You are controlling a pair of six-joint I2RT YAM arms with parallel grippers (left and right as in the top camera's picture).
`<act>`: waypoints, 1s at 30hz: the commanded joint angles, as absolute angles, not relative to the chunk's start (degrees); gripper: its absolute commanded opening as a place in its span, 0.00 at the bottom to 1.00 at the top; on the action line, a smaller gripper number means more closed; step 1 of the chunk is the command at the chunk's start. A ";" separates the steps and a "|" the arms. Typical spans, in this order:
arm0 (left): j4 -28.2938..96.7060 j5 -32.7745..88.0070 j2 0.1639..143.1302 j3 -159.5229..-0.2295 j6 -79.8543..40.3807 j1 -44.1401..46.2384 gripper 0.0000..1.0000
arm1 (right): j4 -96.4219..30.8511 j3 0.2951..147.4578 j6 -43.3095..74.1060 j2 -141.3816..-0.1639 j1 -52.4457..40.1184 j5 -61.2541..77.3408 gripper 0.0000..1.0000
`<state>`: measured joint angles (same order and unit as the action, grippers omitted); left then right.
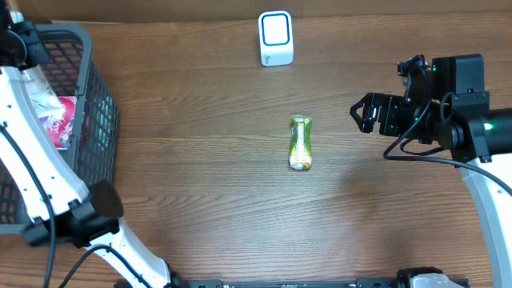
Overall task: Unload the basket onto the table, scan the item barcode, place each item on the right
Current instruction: 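Place the white-gold tube left of the snack pack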
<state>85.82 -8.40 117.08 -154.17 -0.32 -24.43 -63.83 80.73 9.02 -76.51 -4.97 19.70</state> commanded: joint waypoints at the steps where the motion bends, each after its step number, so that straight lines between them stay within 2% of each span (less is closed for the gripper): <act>1: 91.90 -4.27 112.60 -159.15 -13.28 -20.34 0.04 | -63.77 81.71 8.99 -76.60 -5.13 20.23 1.00; 4: 96.51 -0.64 112.31 -159.11 -19.18 -16.10 0.04 | -63.79 81.71 8.99 -76.60 -5.13 20.23 1.00; 8: 96.44 6.94 112.64 -154.85 -21.91 -8.88 0.04 | -63.77 81.71 8.99 -76.60 -5.13 20.23 1.00; 14: 92.51 2.96 114.17 -143.11 -25.28 4.16 0.04 | -63.81 81.71 8.99 -76.60 -5.13 20.23 1.00; 21: 75.61 -0.03 115.83 -122.04 -30.04 17.10 0.04 | -63.88 81.71 8.99 -76.60 -5.13 20.23 1.00; 30: 52.80 -0.05 119.33 -101.62 -31.77 25.26 0.04 | -65.19 81.71 8.97 -76.60 -5.13 19.51 1.00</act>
